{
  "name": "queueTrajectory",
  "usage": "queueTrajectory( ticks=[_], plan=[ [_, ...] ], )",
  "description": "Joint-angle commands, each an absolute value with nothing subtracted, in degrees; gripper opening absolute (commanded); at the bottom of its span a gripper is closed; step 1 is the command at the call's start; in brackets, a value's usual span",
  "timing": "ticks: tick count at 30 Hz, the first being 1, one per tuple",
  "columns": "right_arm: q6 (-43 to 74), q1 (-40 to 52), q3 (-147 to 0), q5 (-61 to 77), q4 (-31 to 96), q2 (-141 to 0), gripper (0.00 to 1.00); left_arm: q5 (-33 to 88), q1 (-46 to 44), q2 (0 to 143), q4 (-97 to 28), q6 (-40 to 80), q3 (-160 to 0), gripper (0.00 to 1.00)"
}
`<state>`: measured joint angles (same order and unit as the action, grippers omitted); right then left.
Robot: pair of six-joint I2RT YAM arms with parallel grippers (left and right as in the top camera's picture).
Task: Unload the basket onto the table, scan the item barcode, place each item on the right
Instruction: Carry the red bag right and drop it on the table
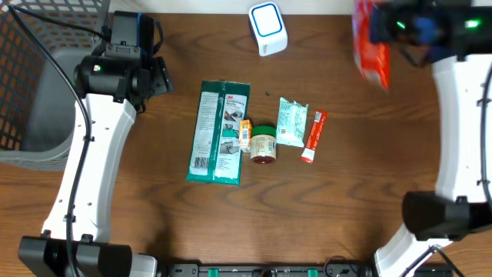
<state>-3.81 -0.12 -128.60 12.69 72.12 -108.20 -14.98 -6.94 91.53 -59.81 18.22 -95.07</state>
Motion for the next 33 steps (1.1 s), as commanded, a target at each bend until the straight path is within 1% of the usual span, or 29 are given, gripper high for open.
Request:
queueTrajectory(
  ticks=[1, 8, 11, 18, 21, 22, 23, 24, 25, 27, 28, 29, 30, 33],
  plan=[
    [-12.4, -5.5, -122.8, 27.9, 74.7, -111.4, 0.01, -15.7, -6.8, 91.7, -59.9, 18.8, -95.1, 0.84],
    [-17.3, -13.6, -105.5, 27.8, 71.3, -113.3, 0.01, -15.7, -6.8, 91.7, -59.9, 18.8, -95.1, 0.84],
    [-17.4, -16.6, -98.6, 26.7, 66.5, -113.6, 0.01, -15.7, -6.8, 91.7, -59.9, 18.8, -95.1, 0.84],
    [-17.3, -19.6, -87.1, 21.1, 54.7, -113.6, 0.01, -15.7, -6.8, 91.7, -59.9, 18.8, -95.1, 0.84],
    [-14.7, -20.0, -84.4, 16.2, 50.4, -113.6, 0.02, -15.7, -6.8, 91.7, -59.9, 18.8, -95.1, 0.84],
    [-13.8, -20.0, -84.0, 14.5, 49.7, -113.6, 0.05, -15.7, -6.8, 91.7, -59.9, 18.8, -95.1, 0.84],
    [-12.8, -20.0, -83.8, 12.7, 49.2, -113.6, 0.22, -15.7, -6.8, 91.7, -59.9, 18.8, -95.1, 0.84],
    [-11.9, -20.0, -83.8, 11.3, 48.9, -113.6, 0.41, -15.7, -6.8, 91.7, -59.9, 18.8, -95.1, 0.84],
    [-10.8, -20.0, -83.9, 10.1, 48.5, -113.6, 0.52, -15.7, -6.8, 91.7, -59.9, 18.8, -95.1, 0.85],
    [-8.5, -20.0, -84.5, 8.8, 48.1, -113.6, 0.61, -15.7, -6.8, 91.7, -59.9, 18.8, -95.1, 0.85],
    [-7.6, -20.0, -84.9, 8.9, 48.2, -113.6, 0.73, -15.7, -6.8, 91.7, -59.9, 18.8, -95.1, 0.84],
    [-6.0, -19.9, -85.6, 8.9, 48.5, -113.5, 0.79, -15.7, -6.8, 91.7, -59.9, 18.8, -95.1, 0.84],
    [-4.7, -19.9, -86.3, 9.4, 49.0, -113.5, 0.8, -15.7, -6.8, 91.7, -59.9, 18.8, -95.1, 0.85],
    [-2.8, -19.3, -89.0, 16.5, 53.3, -113.4, 0.76, -15.7, -6.8, 91.7, -59.9, 18.8, -95.1, 0.84]
  ],
)
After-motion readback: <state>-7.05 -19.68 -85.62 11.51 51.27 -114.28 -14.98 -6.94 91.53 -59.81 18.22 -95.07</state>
